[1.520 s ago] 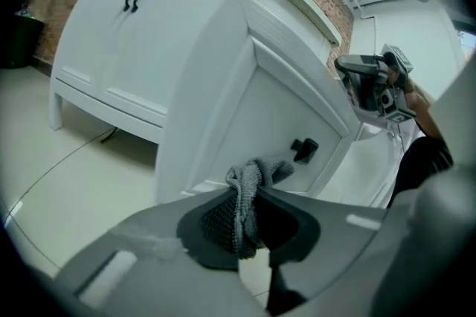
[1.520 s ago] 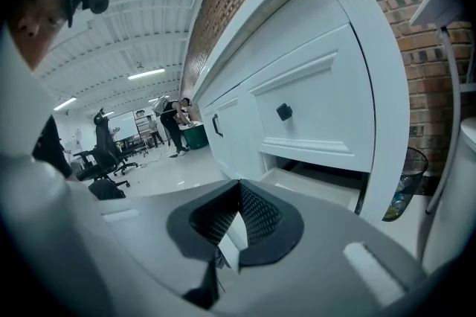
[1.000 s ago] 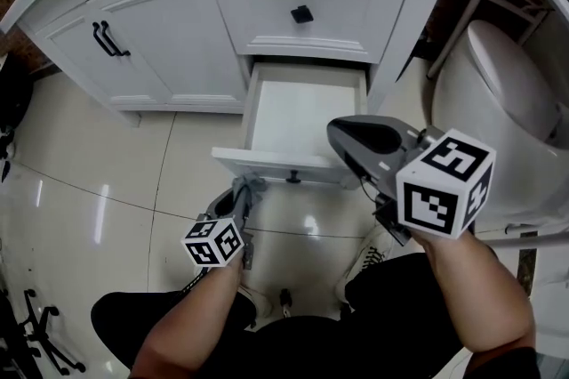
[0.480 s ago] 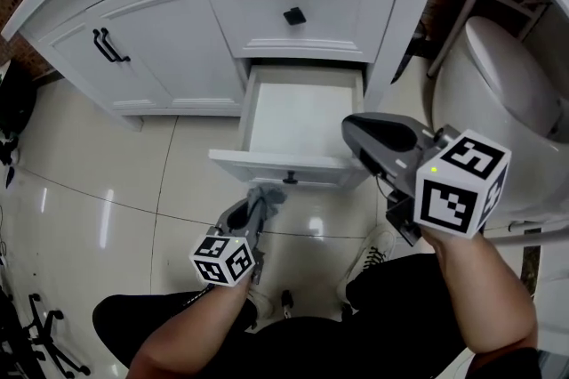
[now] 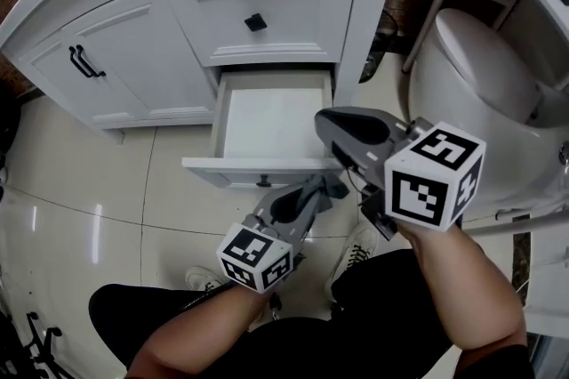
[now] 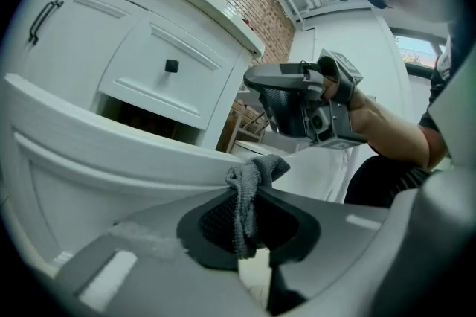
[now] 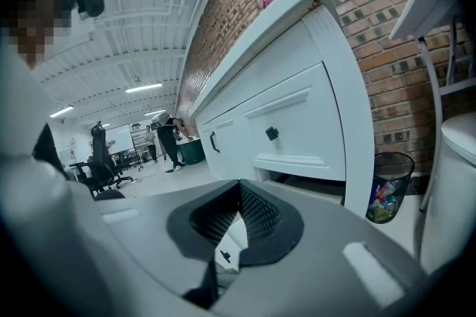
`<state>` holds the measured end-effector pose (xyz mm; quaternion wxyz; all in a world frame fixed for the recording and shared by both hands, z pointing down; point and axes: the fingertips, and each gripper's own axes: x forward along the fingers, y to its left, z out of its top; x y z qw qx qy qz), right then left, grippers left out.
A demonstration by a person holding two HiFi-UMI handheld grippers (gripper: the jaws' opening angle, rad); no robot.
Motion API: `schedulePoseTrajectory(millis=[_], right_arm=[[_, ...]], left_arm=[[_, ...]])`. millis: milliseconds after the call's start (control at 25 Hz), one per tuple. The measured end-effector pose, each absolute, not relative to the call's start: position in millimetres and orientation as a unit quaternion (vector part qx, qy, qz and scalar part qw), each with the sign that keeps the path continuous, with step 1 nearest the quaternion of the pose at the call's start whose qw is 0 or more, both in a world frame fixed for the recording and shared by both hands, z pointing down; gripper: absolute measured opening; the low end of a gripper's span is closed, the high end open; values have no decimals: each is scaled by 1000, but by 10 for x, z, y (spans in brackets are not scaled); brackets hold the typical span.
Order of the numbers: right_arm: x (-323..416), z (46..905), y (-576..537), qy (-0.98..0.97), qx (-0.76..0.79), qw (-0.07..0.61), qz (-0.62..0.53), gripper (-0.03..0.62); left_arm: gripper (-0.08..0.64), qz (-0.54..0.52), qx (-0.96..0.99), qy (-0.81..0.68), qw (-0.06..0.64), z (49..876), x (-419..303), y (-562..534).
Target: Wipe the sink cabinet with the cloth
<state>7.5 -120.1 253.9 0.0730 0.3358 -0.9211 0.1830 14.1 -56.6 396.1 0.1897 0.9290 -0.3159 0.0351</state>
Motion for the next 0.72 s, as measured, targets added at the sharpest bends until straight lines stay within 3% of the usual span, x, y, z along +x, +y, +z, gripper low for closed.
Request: schedulePoseTrajectory(millis=[320,720], right_arm=[[126,2552,-1170,-920,342,77,176,6],[144,2644,-1198,-918,336,83,194,6]], left_arm=[[40,43,930,-315,185,4009,226,-627],[40,27,900,-385,200,4009,-481,-717]])
